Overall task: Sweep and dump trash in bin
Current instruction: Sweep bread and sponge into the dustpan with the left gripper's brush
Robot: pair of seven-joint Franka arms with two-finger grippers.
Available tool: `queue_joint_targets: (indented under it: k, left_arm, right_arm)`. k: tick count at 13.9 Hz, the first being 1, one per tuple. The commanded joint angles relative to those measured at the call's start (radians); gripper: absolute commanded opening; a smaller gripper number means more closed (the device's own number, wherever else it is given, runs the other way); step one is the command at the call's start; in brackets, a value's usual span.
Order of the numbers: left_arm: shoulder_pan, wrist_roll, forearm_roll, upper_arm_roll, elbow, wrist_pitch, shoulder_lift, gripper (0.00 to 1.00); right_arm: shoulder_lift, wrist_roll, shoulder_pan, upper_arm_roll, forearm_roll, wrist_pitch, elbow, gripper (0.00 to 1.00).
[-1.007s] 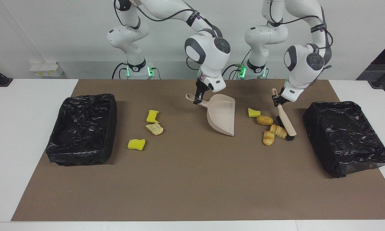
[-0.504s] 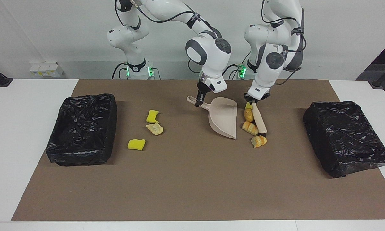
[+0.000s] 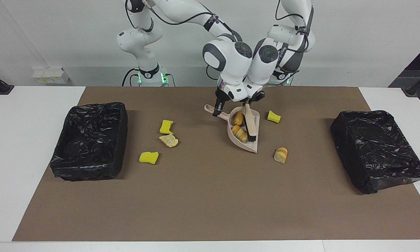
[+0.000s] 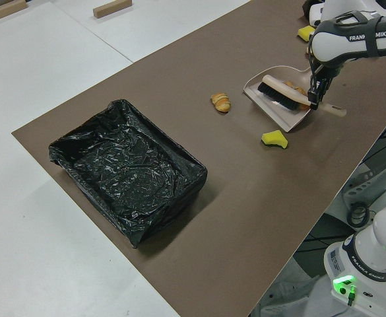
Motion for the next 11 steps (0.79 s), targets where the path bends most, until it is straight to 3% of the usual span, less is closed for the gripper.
queue_joint_targets:
  k: [1,3,7,9,11]
  left_arm:
    - [0.094,-0.001,-0.015,0.022,-0.011,-0.168,-0.087,0.0]
    - [0.176,-0.005,-0.01,0.024,-0.032,-0.222,-0.144,0.0]
    - [0.299,-0.01,-0.001,0.021,-0.231,-0.192,-0.305,0.0]
    - [0.324,-0.031,-0.001,0.021,-0.296,-0.177,-0.365,0.0]
    - [0.323,-0.059,-0.001,0.013,-0.337,-0.167,-0.374,0.0]
  right_arm:
    - [0.0,0.012,-0.01,0.007,-0.02,0.031,-0.016,0.0]
    - [-0.001,0.011,-0.01,0.005,-0.023,0.029,-0.021,0.0]
    - [0.008,-0.078,-0.007,0.007,-0.089,0.029,-0.021,0.0]
    - [0.002,-0.101,-0.007,0.007,-0.092,0.028,-0.036,0.0]
    - [-0.003,-0.144,-0.009,0.007,-0.101,0.026,-0.05,0.0]
